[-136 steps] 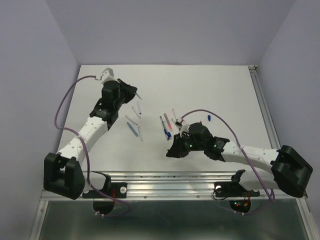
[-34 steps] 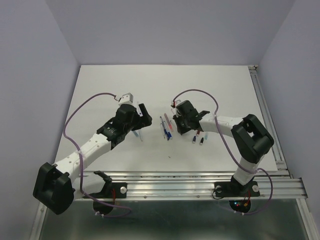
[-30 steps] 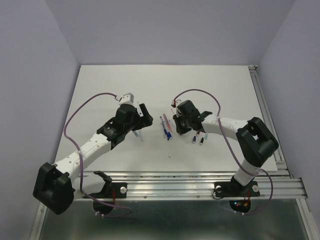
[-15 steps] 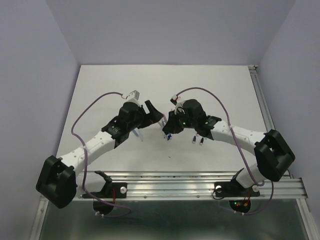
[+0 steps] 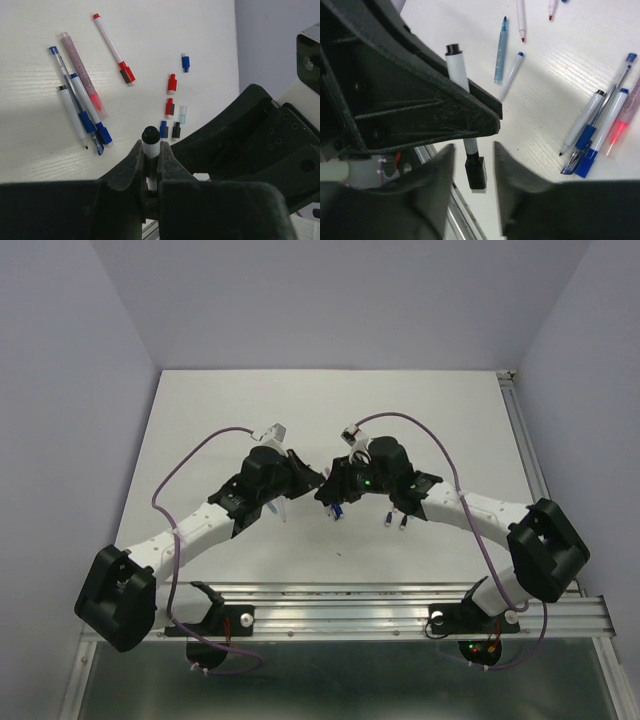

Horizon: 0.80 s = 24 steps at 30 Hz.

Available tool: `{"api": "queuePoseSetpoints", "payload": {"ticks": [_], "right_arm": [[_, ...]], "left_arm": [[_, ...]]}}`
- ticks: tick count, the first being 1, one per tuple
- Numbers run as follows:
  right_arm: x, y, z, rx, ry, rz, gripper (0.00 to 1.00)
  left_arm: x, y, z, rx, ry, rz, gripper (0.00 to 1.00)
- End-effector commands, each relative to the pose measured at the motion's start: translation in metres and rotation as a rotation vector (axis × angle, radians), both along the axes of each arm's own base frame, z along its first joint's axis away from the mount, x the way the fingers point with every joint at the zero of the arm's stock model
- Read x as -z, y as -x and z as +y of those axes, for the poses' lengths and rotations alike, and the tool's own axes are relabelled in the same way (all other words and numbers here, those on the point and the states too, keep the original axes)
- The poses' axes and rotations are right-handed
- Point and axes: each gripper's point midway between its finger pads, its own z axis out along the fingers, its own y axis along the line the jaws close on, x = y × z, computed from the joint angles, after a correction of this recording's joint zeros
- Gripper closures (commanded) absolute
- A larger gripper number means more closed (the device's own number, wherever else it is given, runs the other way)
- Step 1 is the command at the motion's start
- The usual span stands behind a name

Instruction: Open the pen caps

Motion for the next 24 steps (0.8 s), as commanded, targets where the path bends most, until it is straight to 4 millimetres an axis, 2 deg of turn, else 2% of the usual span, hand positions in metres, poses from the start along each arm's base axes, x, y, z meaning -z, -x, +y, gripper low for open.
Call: {"api": "queuePoseSetpoints", "payload": {"ticks": [1,4,6,9,10,11,14,15,18,19,20,21,22,24], "right_arm": [[-0.014,-0.002,0.011,-0.031,-0.045,-0.031,0.48],[-0.004,0.001,0.016,-0.068,-0.037,-0.001,0.48],[0.0,0.005,0.02,-0.095,-0.045,0.016,0.52],[0.004,0.009,0.022,-0.109,-0.034,0.025,0.74],[0.003,0.013,0.023,-0.118,-0.037,0.022,0.9],[0.002,0.017,0.023,-0.129,-0.038,0.012,0.98],[0.008,0.04,0.021,-0.164,-0.025,0.01,0.99],[0.02,0.055,0.019,-0.179,0.0,0.034,0.99],[0.027,0.087,0.012,-0.205,0.012,0.064,0.99],[0.043,0.109,0.007,-0.235,0.036,0.097,0.99],[0.047,0.121,0.003,-0.234,0.032,0.13,0.99],[0.039,0.128,0.003,-0.238,-0.005,0.111,0.99],[0.051,0.143,-0.003,-0.244,0.009,0.156,0.99],[0.051,0.146,-0.01,-0.216,0.007,0.159,0.99]], "left_arm": [[-0.03,0.003,0.0,-0.006,0.072,-0.082,1.0],[-0.034,0.002,0.002,-0.019,0.077,-0.093,1.0],[-0.036,0.001,0.002,-0.022,0.08,-0.096,1.0],[-0.039,-0.004,0.004,-0.051,0.074,-0.106,1.0],[-0.042,-0.007,0.005,-0.058,0.072,-0.116,1.0],[-0.042,-0.013,0.007,-0.084,0.061,-0.121,1.0],[-0.045,-0.034,0.02,-0.151,0.016,-0.147,1.0],[-0.045,-0.051,0.038,-0.215,-0.002,-0.156,1.0],[-0.065,-0.086,0.068,-0.292,0.012,-0.203,1.0],[-0.07,-0.095,0.078,-0.302,0.023,-0.21,1.0],[-0.08,-0.11,0.092,-0.328,0.031,-0.228,1.0],[-0.083,-0.117,0.102,-0.356,0.021,-0.236,1.0],[-0.094,-0.129,0.115,-0.391,0.005,-0.259,1.0],[-0.098,-0.136,0.127,-0.407,-0.025,-0.253,1.0]]}}
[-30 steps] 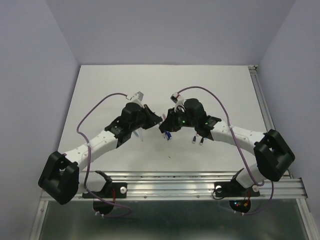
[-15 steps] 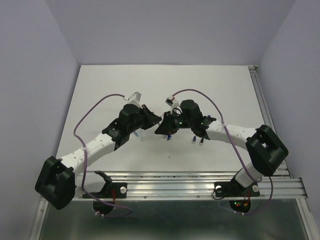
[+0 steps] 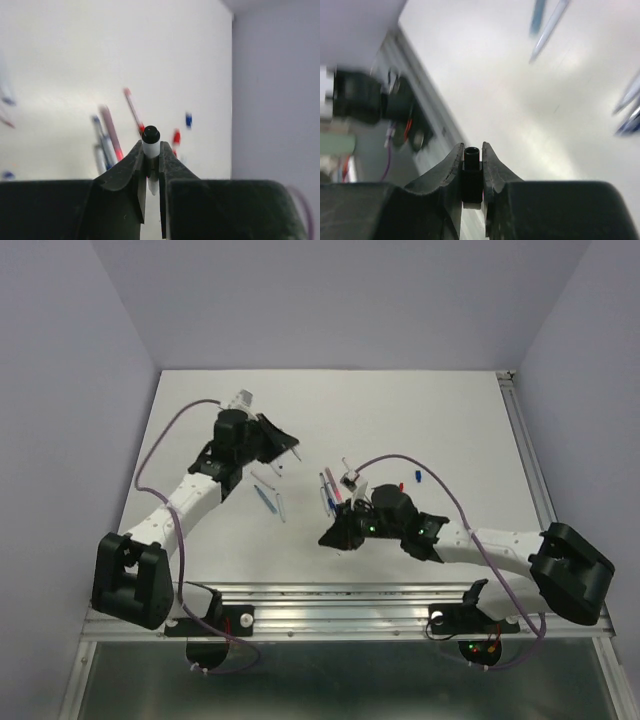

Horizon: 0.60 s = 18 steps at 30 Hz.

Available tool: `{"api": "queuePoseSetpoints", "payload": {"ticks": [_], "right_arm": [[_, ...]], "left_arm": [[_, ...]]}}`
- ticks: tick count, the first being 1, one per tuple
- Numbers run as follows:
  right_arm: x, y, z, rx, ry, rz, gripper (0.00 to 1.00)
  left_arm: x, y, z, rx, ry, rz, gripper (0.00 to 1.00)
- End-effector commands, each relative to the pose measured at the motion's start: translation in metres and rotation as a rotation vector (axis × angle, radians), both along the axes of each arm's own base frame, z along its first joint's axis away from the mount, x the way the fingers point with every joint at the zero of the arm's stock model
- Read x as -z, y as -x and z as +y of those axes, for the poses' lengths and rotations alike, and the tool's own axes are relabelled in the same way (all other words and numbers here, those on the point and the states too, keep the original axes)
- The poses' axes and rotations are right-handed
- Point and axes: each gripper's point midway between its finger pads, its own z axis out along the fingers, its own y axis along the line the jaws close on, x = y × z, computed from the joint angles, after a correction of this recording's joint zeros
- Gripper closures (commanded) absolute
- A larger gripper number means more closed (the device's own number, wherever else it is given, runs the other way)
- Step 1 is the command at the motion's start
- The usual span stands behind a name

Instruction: Open the pen caps

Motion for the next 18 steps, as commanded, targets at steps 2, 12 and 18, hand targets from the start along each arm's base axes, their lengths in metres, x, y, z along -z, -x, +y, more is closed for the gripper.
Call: {"api": "queuePoseSetpoints", "payload": {"ticks": [2,12,18], "right_arm": [[0.04,0.086,-0.022,-0.16,0.094,0.189,0.99],[0.051,-0.004,-0.087,0.335,0.324,0.155,0.99],[0.067,-0.062,-0.204,0.861,0.556,0.158,0.95]], "left_arm": [[-0.083,-0.11,0.115,-0.452,-0.117,-0.311,1.0],[-0.022,-0.069,0.113,-0.365,-0.158,-0.204,1.0],[0.069,-0.009,0.079,-0.275,-0.316,-0.035,0.95]]}}
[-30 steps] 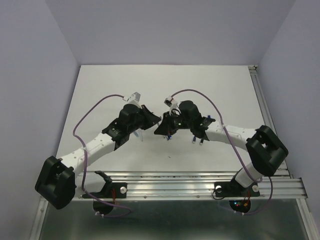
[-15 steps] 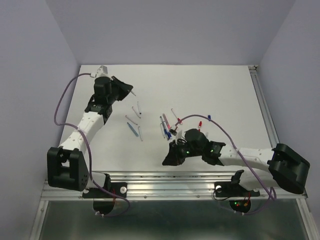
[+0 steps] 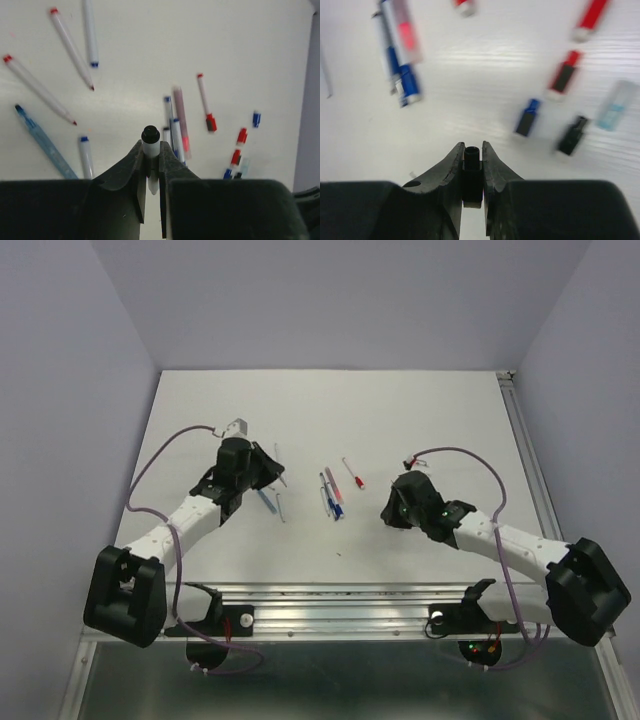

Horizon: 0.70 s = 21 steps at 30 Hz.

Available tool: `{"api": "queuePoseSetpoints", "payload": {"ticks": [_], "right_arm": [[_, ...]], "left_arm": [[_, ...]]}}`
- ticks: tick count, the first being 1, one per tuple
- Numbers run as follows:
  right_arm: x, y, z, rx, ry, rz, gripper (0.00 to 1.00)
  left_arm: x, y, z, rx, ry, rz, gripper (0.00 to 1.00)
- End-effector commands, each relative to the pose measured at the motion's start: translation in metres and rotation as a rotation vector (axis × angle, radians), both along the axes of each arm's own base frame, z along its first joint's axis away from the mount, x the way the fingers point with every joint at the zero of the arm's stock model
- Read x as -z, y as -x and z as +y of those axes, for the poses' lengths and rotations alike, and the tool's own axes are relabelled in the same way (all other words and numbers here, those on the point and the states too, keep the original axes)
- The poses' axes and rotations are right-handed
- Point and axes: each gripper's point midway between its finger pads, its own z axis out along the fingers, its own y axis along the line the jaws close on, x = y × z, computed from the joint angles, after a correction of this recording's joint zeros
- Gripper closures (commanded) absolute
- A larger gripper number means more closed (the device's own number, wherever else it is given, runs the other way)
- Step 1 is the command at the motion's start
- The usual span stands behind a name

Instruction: Open the pen caps

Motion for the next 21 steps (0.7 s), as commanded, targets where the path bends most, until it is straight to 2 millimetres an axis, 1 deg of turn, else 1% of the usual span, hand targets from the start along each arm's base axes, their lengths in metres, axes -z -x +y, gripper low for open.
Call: {"api": "queuePoseSetpoints", "payload": {"ticks": [1,2,3,4,6,7,8,9,11,12,13,14,16,18,21], "right_arm": [[-0.009,-0.03,-0.08,0.328,0.222,-0.058,0.95],[-0.008,-0.03,-0.087,0.351,0.245,-0.063,0.94],[-0.007,-0.03,-0.098,0.386,0.281,-0.072,0.93],[-0.003,-0.027,-0.104,0.4,0.298,-0.064,0.92],[0.003,-0.023,-0.115,0.437,0.329,-0.051,0.91],[0.005,-0.021,-0.118,0.447,0.332,-0.046,0.91],[0.011,-0.017,-0.121,0.45,0.34,-0.031,0.9],[0.015,-0.015,-0.122,0.452,0.342,-0.022,0.89],[0.023,-0.01,-0.124,0.451,0.345,-0.001,0.87],[0.027,-0.008,-0.122,0.441,0.339,0.011,0.86],[0.029,-0.007,-0.122,0.438,0.335,0.019,0.86],[0.035,-0.006,-0.12,0.429,0.336,0.028,0.85],[0.041,-0.004,-0.118,0.42,0.334,0.05,0.84],[0.047,-0.003,-0.118,0.413,0.348,0.07,0.83],[0.049,-0.003,-0.116,0.408,0.352,0.083,0.74]], "left_arm": [[0.039,0.04,-0.025,0.071,-0.1,0.083,0.94],[0.053,0.045,-0.022,0.056,-0.139,0.125,0.93],[0.06,0.052,-0.03,0.08,-0.153,0.143,0.91],[0.07,0.055,-0.03,0.076,-0.163,0.173,0.9],[0.076,0.056,-0.033,0.084,-0.179,0.188,0.88],[0.079,0.057,-0.032,0.082,-0.193,0.197,0.87],[0.077,0.056,-0.032,0.077,-0.202,0.199,0.84],[0.078,0.056,-0.035,0.078,-0.209,0.2,0.76],[0.079,0.052,-0.034,0.065,-0.239,0.196,0.68],[0.078,0.05,-0.036,0.069,-0.244,0.194,0.63],[0.078,0.049,-0.037,0.068,-0.247,0.194,0.63],[0.085,0.051,-0.036,0.075,-0.273,0.222,0.63],[0.09,0.05,-0.037,0.076,-0.284,0.241,0.63],[0.091,0.05,-0.039,0.078,-0.29,0.244,0.63],[0.091,0.051,-0.041,0.082,-0.292,0.246,0.63]]}}
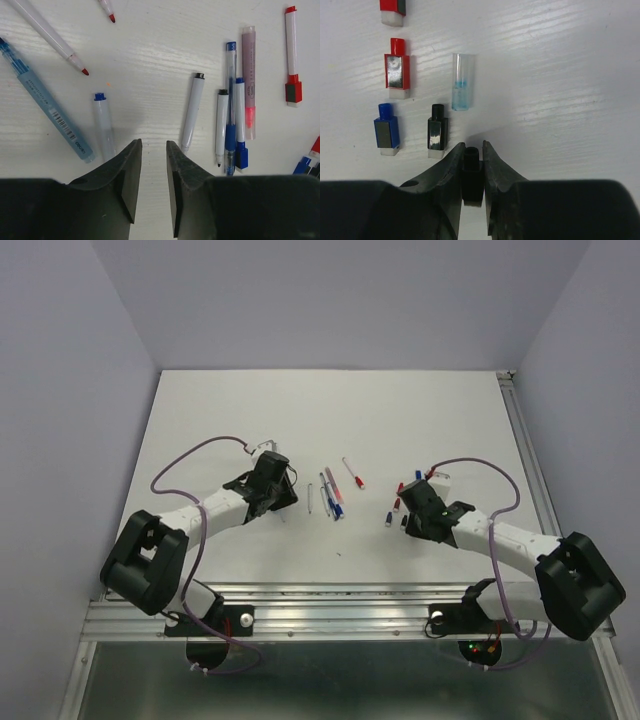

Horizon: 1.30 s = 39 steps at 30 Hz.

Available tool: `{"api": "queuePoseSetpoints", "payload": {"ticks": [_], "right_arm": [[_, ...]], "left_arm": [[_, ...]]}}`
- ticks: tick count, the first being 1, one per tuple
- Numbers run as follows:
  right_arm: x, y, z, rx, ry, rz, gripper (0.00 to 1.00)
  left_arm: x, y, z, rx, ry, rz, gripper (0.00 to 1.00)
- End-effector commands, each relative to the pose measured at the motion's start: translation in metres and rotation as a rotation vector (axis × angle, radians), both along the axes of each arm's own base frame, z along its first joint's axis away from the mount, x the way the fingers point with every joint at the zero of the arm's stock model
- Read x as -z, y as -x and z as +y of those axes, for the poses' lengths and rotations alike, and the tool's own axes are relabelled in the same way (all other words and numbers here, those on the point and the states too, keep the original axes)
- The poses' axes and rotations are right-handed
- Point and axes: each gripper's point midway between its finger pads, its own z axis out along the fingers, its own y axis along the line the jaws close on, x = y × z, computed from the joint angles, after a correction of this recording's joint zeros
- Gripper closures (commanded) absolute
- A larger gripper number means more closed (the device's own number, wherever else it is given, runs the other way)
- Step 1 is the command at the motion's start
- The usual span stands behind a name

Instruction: Open the pen caps

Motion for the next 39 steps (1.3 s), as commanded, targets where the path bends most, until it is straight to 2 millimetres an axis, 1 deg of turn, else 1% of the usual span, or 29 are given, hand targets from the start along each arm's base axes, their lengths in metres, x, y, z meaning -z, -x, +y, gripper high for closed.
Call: {"api": "queuePoseSetpoints", "payload": {"ticks": [1,3,4,6,7,9,10,11,12,13,14,15,16,17,19,20,21,22,23,24,25,27,28,29,30,31,33,37,39], "right_arm": [[0.004,-0.002,0.0,0.022,-0.008,0.0,0.69],[0.002,-0.002,0.002,0.012,-0.014,0.002,0.63],[-0.002,-0.004,0.005,0.005,-0.027,-0.006,0.57],[-0.007,-0.004,0.006,-0.002,-0.031,-0.006,0.5],[-0.013,-0.005,0.008,-0.008,-0.045,-0.02,0.44],[-0.024,-0.008,0.011,-0.022,-0.053,-0.035,0.38],[-0.031,-0.01,0.013,-0.033,-0.065,-0.049,0.34],[-0.041,-0.015,0.017,-0.058,-0.071,-0.069,0.32],[-0.047,-0.016,0.021,-0.083,-0.081,-0.081,0.29],[-0.055,-0.018,0.03,-0.124,-0.114,-0.093,0.22],[-0.061,-0.02,0.036,-0.163,-0.128,-0.106,0.18],[-0.073,-0.027,0.05,-0.245,-0.156,-0.141,0.14],[-0.08,-0.031,0.057,-0.281,-0.171,-0.163,0.05],[-0.086,-0.035,0.064,-0.316,-0.184,-0.182,0.0],[-0.102,-0.05,0.083,-0.402,-0.202,-0.228,0.0],[-0.106,-0.057,0.088,-0.435,-0.19,-0.244,0.0],[-0.096,-0.065,0.094,-0.449,-0.172,-0.22,0.0],[-0.094,-0.071,0.098,-0.463,-0.161,-0.212,0.0],[-0.104,-0.084,0.107,-0.477,-0.157,-0.228,0.0],[-0.099,-0.09,0.11,-0.489,-0.131,-0.217,0.0],[-0.079,-0.099,0.111,-0.484,-0.088,-0.167,0.0],[-0.081,-0.119,0.117,-0.473,-0.05,-0.172,0.0],[-0.06,-0.127,0.115,-0.456,0.001,-0.125,0.0],[-0.066,-0.137,0.119,-0.448,0.012,-0.135,0.02],[-0.06,-0.143,0.118,-0.429,0.033,-0.124,0.03],[-0.046,-0.148,0.114,-0.407,0.071,-0.098,0.07],[-0.044,-0.159,0.118,-0.395,0.084,-0.108,0.11],[-0.024,-0.167,0.125,-0.429,0.102,-0.082,0.16],[-0.01,-0.165,0.126,-0.451,0.114,-0.049,0.28]], "left_arm": [[-0.017,-0.01,-0.001,-0.01,-0.017,-0.045,0.62],[-0.019,-0.009,-0.002,-0.008,-0.018,-0.046,0.62],[-0.021,-0.01,-0.002,-0.007,-0.019,-0.047,0.56],[-0.025,-0.01,-0.003,-0.001,-0.016,-0.053,0.5],[-0.03,-0.01,-0.006,0.005,-0.009,-0.064,0.44],[-0.037,-0.011,-0.008,0.015,0.0,-0.079,0.38],[-0.042,-0.01,-0.01,0.025,0.013,-0.09,0.28],[-0.047,-0.01,-0.013,0.034,0.02,-0.101,0.24],[-0.051,-0.01,-0.014,0.041,0.027,-0.111,0.19],[-0.06,-0.009,-0.017,0.052,0.044,-0.129,0.1],[-0.065,-0.009,-0.018,0.057,0.053,-0.142,0.06],[-0.07,-0.009,-0.02,0.068,0.06,-0.156,0.02],[-0.074,-0.008,-0.02,0.073,0.067,-0.165,0.01],[-0.083,-0.007,-0.022,0.083,0.087,-0.185,0.01],[-0.097,-0.004,-0.024,0.1,0.115,-0.22,0.01],[-0.099,-0.003,-0.024,0.102,0.121,-0.225,0.01],[-0.101,-0.001,-0.024,0.105,0.126,-0.231,0.01],[-0.104,0.0,-0.023,0.107,0.134,-0.239,0.01],[-0.108,0.002,-0.023,0.112,0.144,-0.251,0.01],[-0.106,0.005,-0.022,0.113,0.144,-0.249,0.01],[-0.109,0.007,-0.021,0.114,0.152,-0.259,0.01],[-0.107,0.01,-0.019,0.114,0.151,-0.258,0.01],[-0.109,0.012,-0.018,0.114,0.155,-0.266,0.01],[-0.104,0.014,-0.016,0.11,0.149,-0.259,0.01],[-0.104,0.015,-0.015,0.108,0.152,-0.259,0.01],[-0.106,0.015,-0.014,0.104,0.154,-0.265,0.01],[-0.102,0.017,-0.013,0.102,0.149,-0.26,0.01],[-0.1,0.016,-0.011,0.103,0.139,-0.259,0.01],[-0.099,0.016,-0.011,0.101,0.137,-0.257,0.01]]}}
